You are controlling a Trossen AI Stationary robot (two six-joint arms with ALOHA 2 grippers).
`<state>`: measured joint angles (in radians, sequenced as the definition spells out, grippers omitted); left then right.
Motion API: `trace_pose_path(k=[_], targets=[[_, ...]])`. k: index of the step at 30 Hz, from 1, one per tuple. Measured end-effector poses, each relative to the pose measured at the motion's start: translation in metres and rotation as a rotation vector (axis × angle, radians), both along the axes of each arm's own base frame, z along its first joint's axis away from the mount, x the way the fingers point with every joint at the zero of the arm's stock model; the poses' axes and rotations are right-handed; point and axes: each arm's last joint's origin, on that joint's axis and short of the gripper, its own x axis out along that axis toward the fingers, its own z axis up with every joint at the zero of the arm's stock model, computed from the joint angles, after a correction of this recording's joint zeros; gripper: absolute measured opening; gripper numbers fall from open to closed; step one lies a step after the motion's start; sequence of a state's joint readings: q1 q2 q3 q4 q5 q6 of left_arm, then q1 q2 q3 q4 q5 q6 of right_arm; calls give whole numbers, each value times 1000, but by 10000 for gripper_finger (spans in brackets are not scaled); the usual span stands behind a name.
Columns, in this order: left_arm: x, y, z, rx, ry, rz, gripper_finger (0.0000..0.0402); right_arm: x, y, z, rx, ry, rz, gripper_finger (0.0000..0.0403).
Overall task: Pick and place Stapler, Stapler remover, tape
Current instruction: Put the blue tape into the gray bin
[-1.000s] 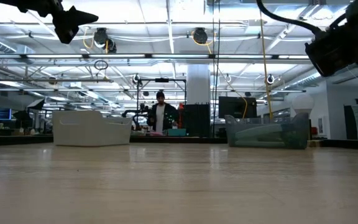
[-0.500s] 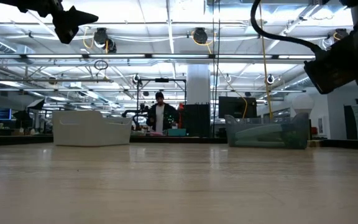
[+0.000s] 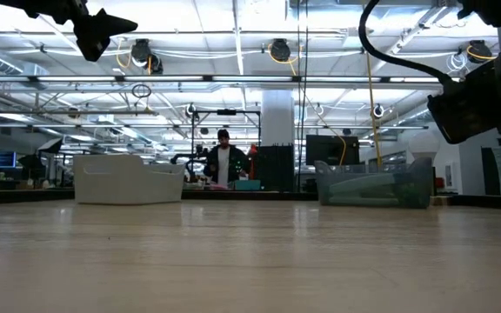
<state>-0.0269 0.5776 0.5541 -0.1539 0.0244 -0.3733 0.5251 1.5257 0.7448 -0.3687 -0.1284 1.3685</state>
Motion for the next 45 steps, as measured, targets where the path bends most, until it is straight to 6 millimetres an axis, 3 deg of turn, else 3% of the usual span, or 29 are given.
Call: trace_pose_path(k=[11, 20, 22, 27, 37, 45], targets=[[0, 0, 0, 0, 1, -1, 225, 0, -2, 0, 13, 16, -48, 146], [1, 0, -1, -22, 7, 4, 225, -1, -3, 6, 27, -18, -51, 49], [2, 0, -2, -46, 15, 8, 225, 1, -5, 15, 34, -79, -63, 32], [12, 0, -7, -122, 58, 25, 225, 9, -17, 44, 37, -305, -155, 31], [55, -4, -11, -242, -19, -34, 225, 45, -64, 106, -92, -972, -311, 31], [83, -8, -9, -281, -179, -151, 225, 59, -95, 123, -219, -1193, -338, 31]])
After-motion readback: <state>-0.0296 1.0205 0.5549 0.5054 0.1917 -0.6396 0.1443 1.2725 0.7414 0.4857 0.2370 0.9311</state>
